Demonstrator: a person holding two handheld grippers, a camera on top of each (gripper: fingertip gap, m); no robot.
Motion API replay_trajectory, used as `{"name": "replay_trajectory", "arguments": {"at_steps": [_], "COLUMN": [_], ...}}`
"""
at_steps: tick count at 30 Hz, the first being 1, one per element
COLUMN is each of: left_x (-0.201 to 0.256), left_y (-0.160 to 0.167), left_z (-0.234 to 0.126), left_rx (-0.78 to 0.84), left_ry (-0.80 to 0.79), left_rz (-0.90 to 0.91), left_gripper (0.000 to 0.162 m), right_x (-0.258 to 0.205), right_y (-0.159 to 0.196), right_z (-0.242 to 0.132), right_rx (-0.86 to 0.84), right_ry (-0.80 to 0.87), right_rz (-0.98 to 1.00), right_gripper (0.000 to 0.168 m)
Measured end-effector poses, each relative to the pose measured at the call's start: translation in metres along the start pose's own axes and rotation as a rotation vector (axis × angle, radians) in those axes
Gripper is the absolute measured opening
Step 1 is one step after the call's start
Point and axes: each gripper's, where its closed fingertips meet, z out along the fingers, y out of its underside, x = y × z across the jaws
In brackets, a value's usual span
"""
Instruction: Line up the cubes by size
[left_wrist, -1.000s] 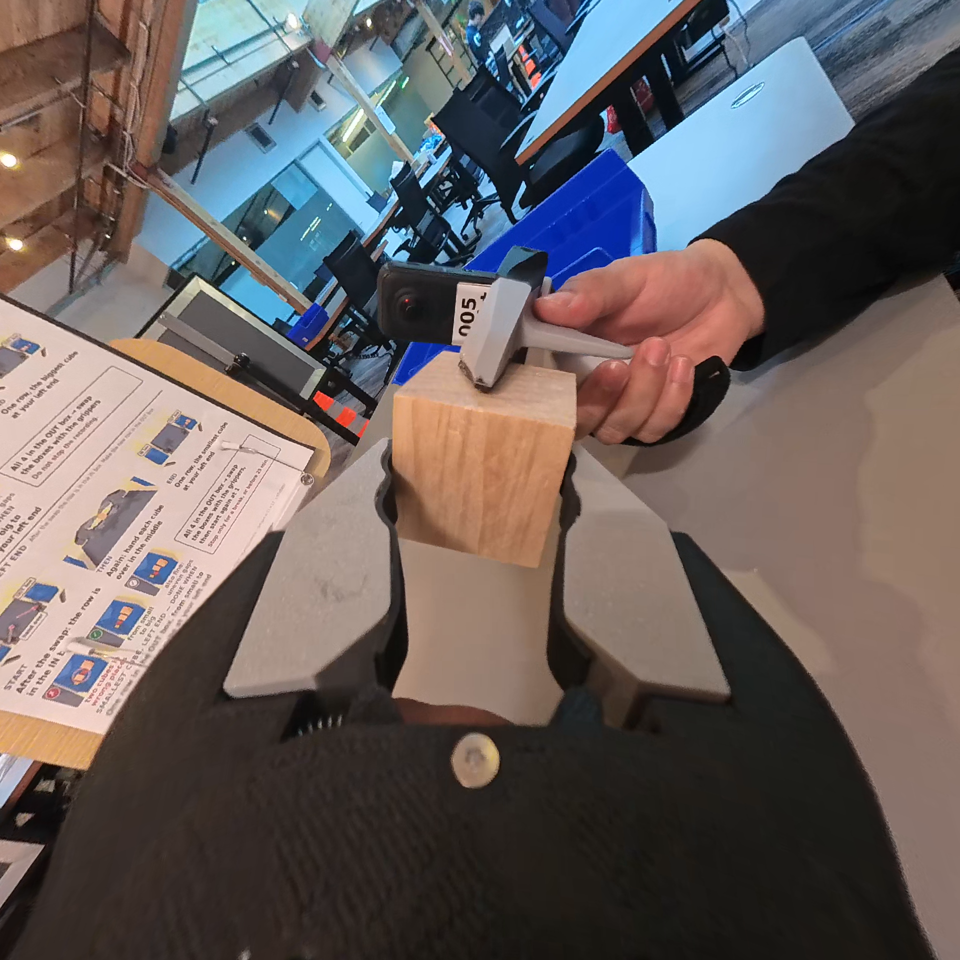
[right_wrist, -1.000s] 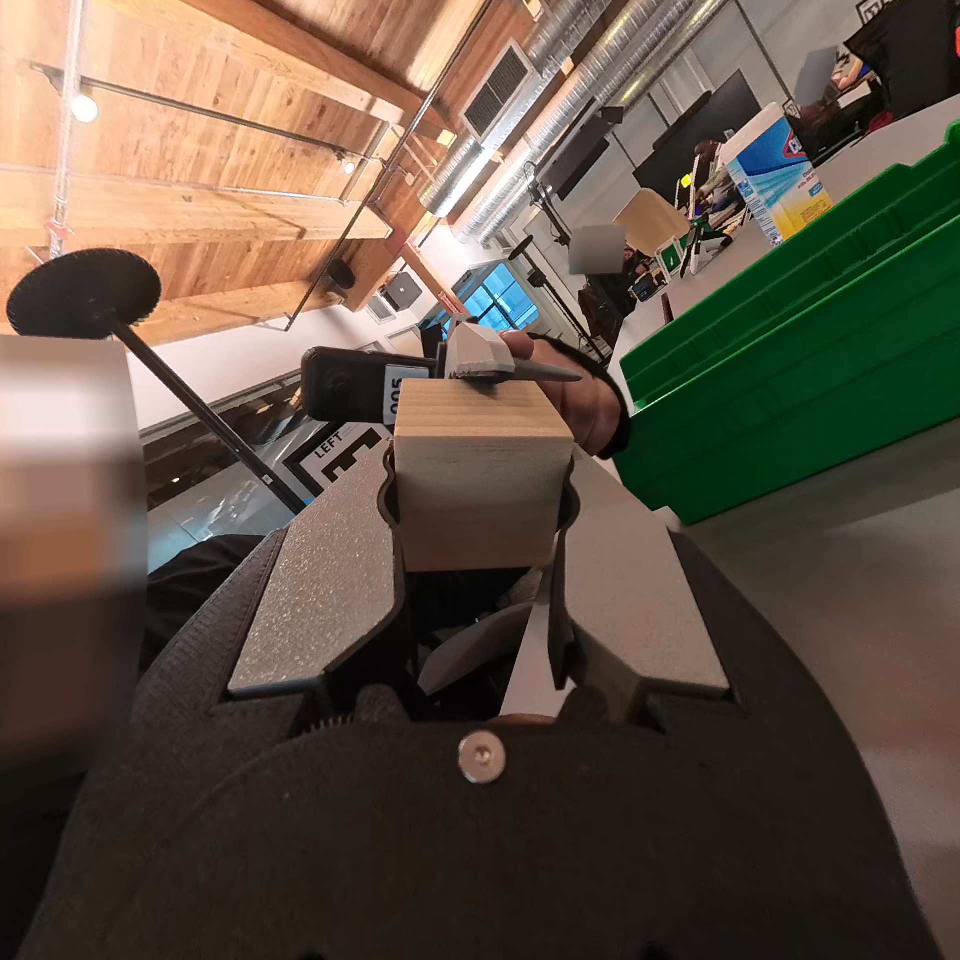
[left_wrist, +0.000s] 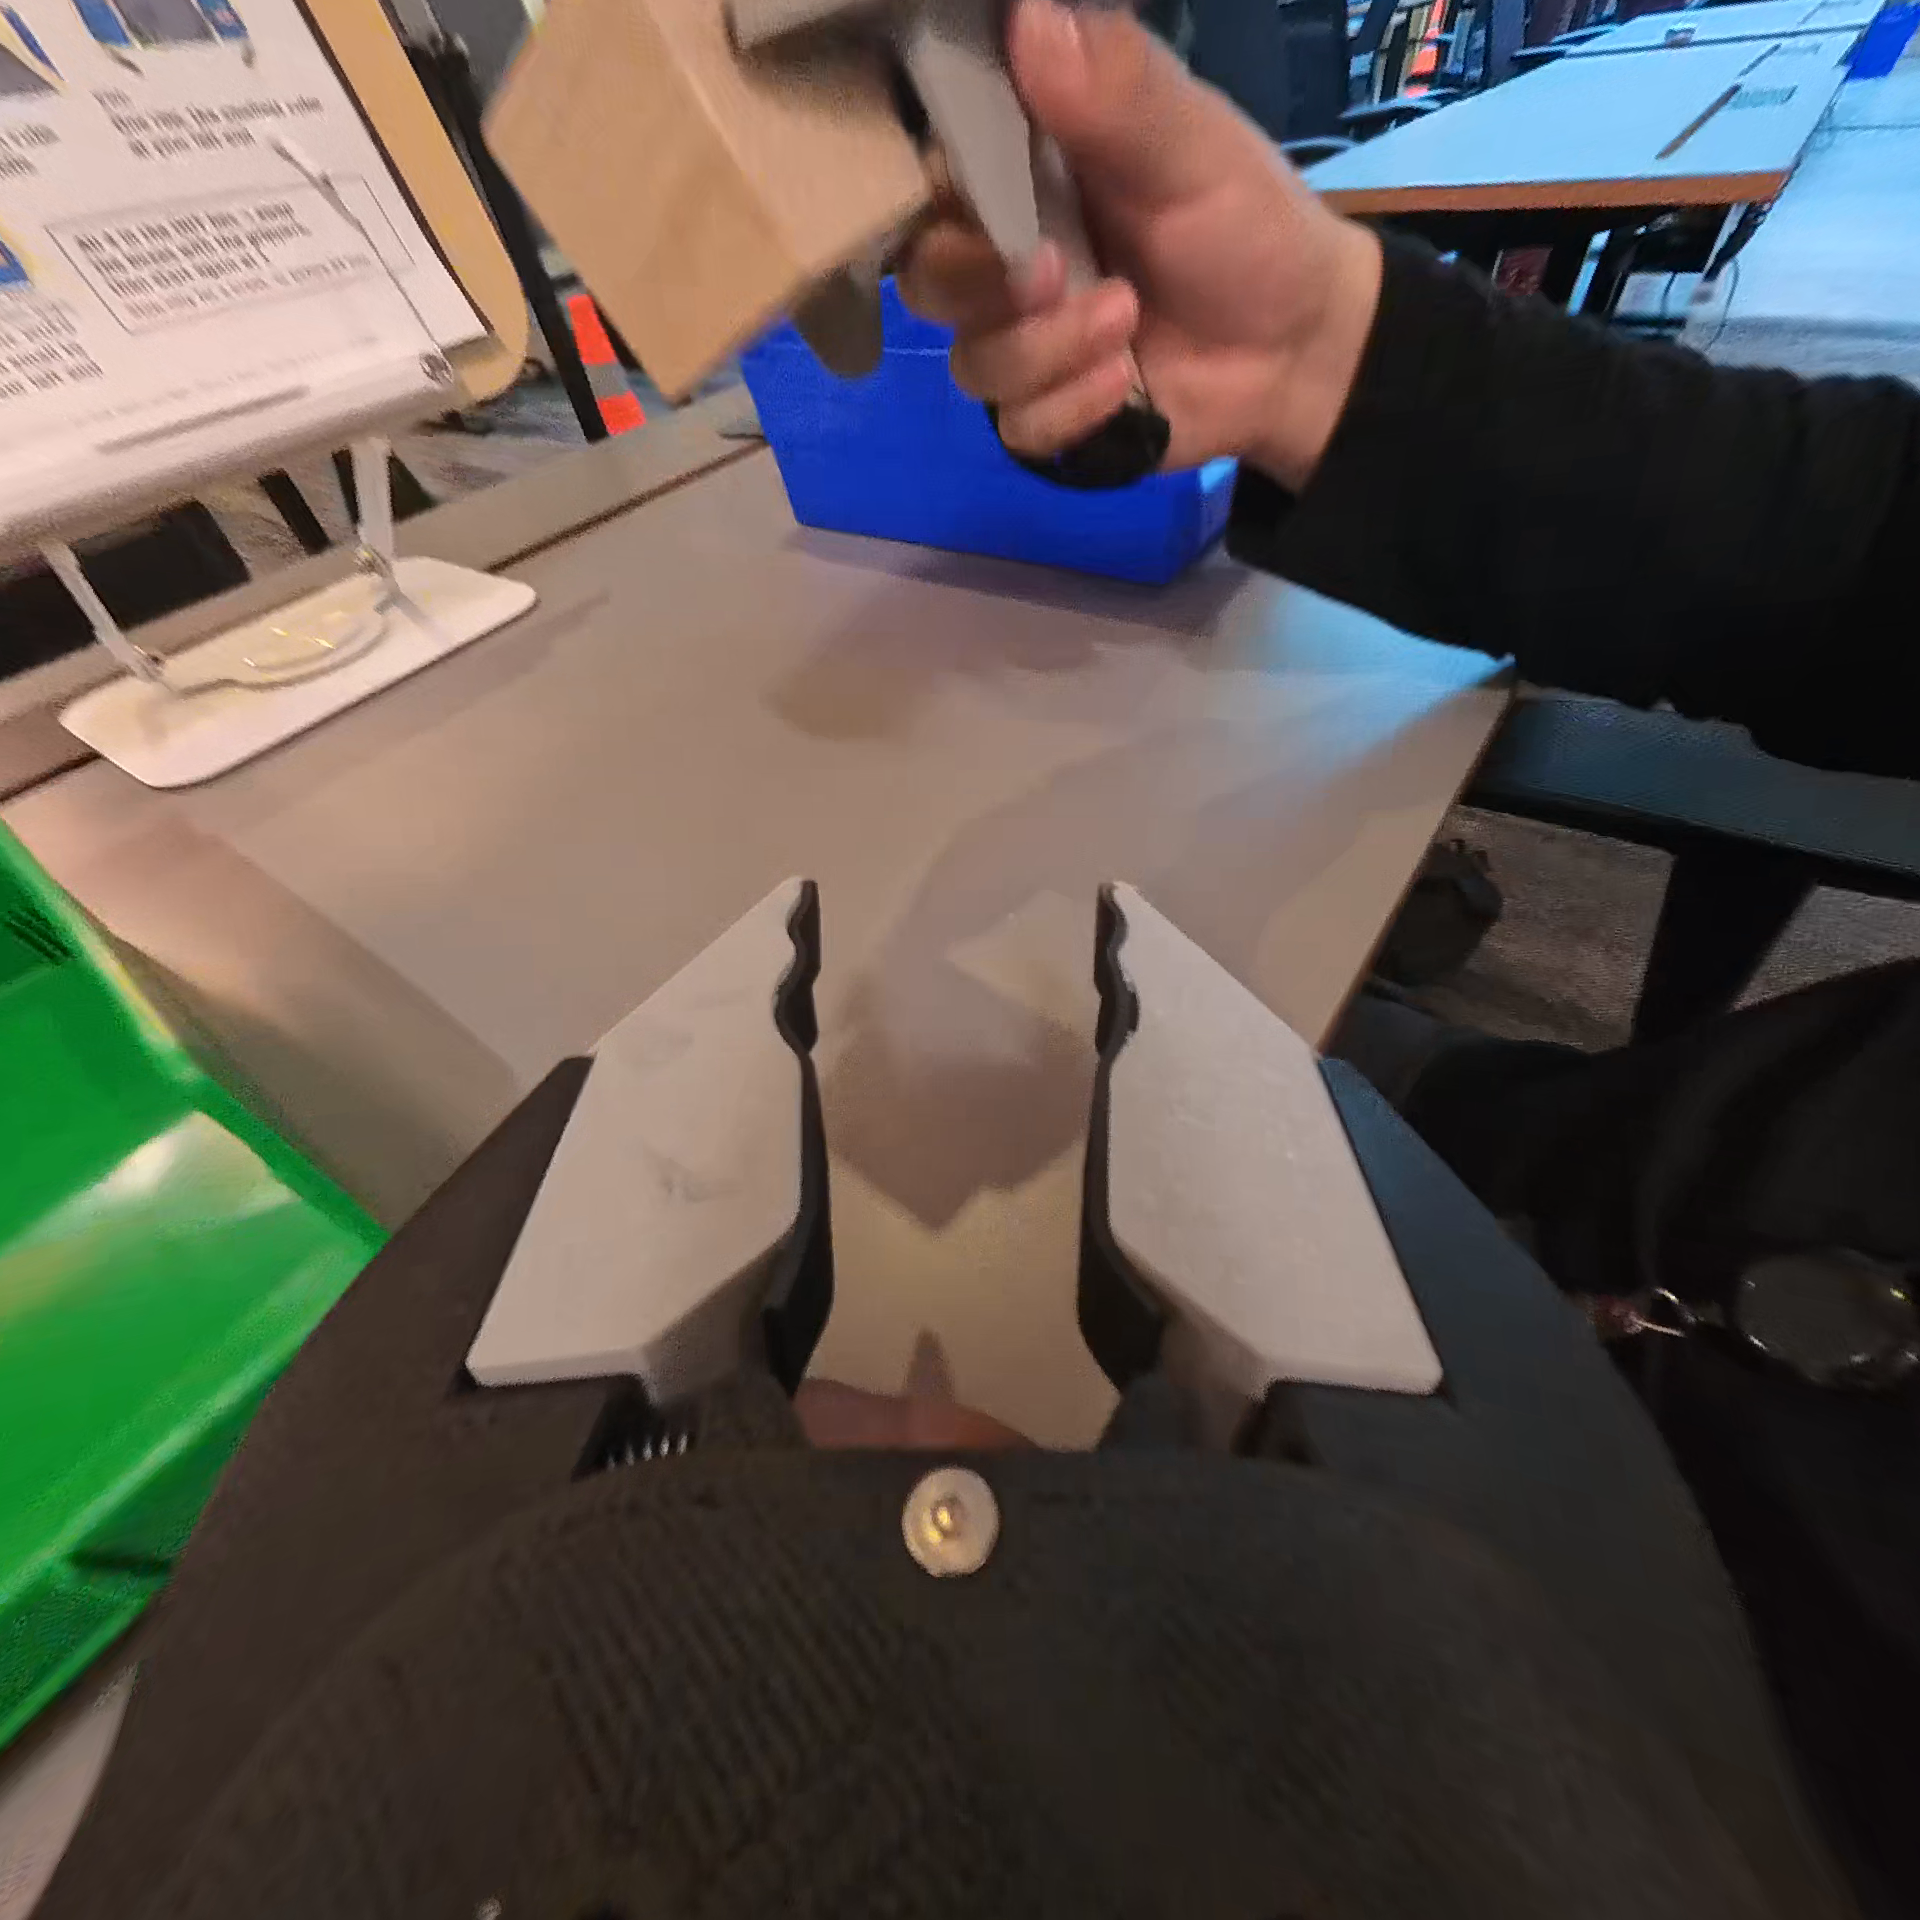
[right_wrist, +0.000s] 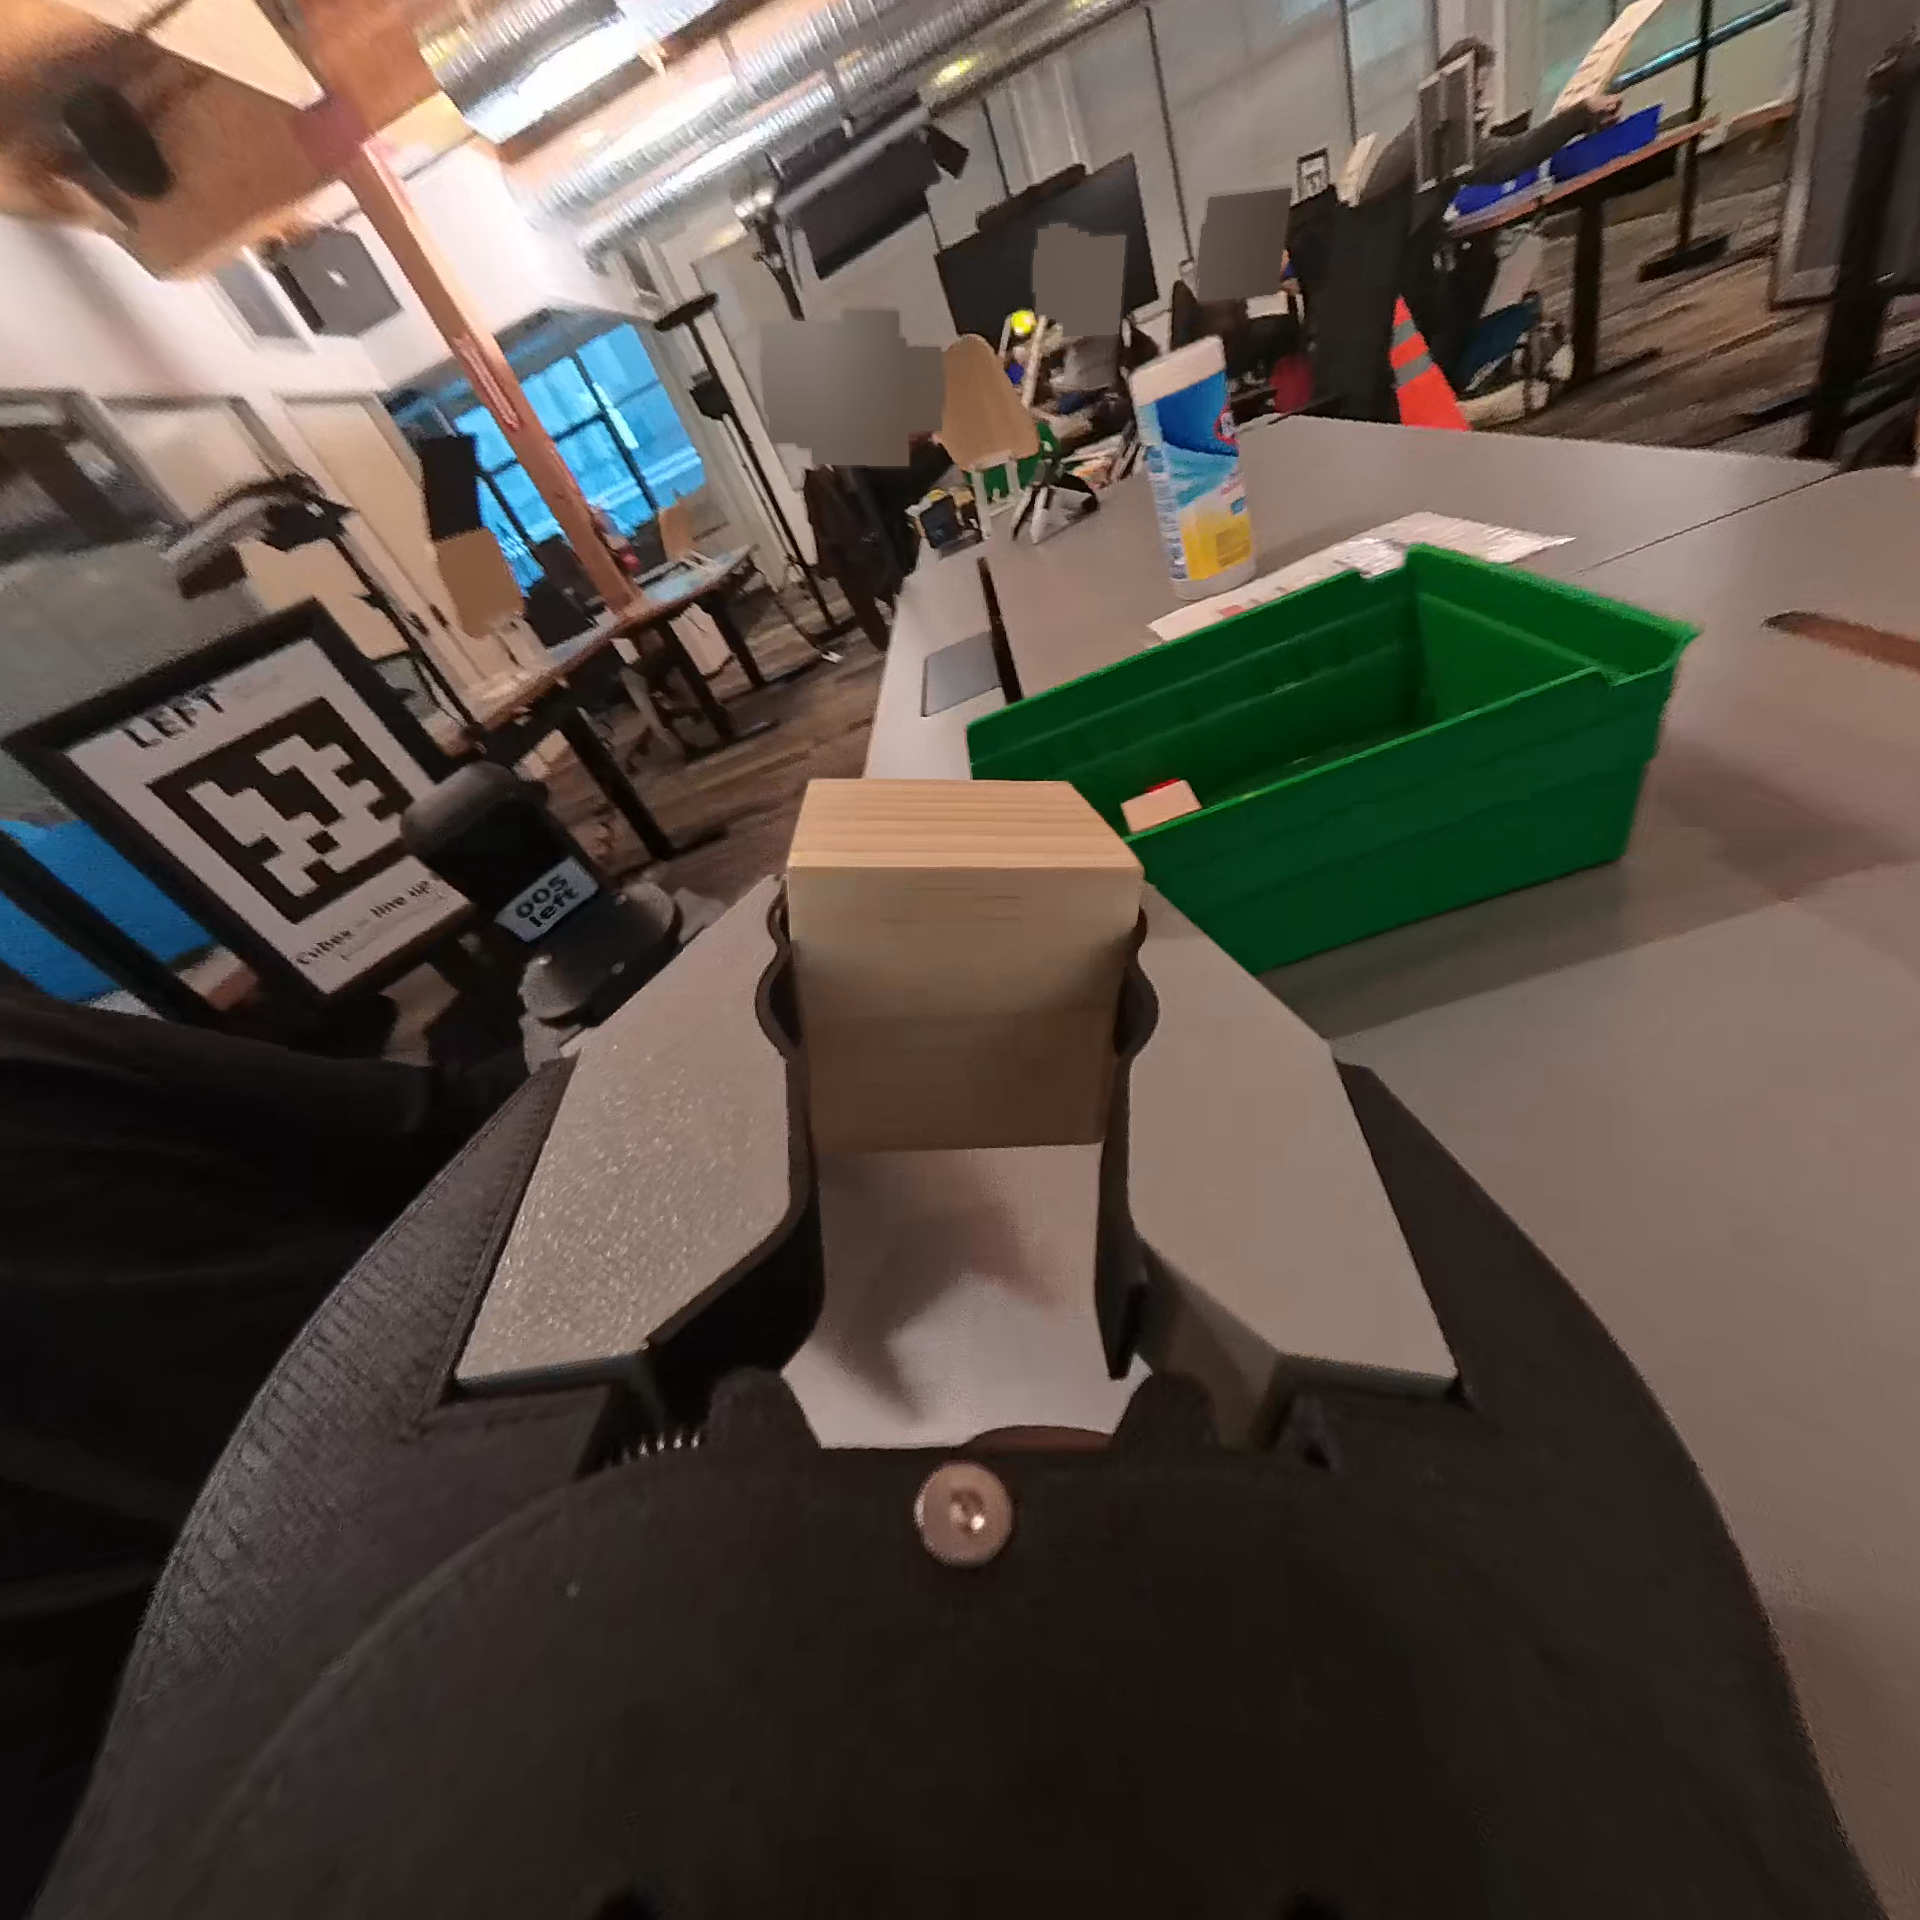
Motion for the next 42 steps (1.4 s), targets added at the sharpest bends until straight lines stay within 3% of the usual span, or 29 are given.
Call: {"name": "replay_trajectory", "arguments": {"at_steps": [6,11,20,29,42], "left_x": [0.02,0.019,0.006,0.007,0.01], "left_y": [0.025,0.035,0.016,0.02,0.023], "left_z": [0.012,0.021,0.013,0.014,0.014], "left_rx": [-0.045,-0.088,0.015,-0.002,-0.014], "left_ry": [0.077,0.055,-0.026,-0.027,-0.013], "left_rz": [-0.046,0.013,0.04,0.061,0.066], "left_gripper": [0.048,0.048,0.046,0.045,0.045], "right_x": [0.009,0.006,-0.01,-0.007,-0.007], "right_y": [-0.028,-0.033,-0.008,0.005,-0.014], "right_z": [-0.042,-0.063,-0.035,-0.014,-0.036], "right_rx": [-0.027,-0.001,-0.014,-0.028,0.005], "right_ry": [0.149,0.167,0.047,0.01,0.054], "right_rz": [-0.085,-0.071,-0.017,0.015,-0.016], "right_gripper": [0.058,0.058,0.058,0.058,0.058]}}
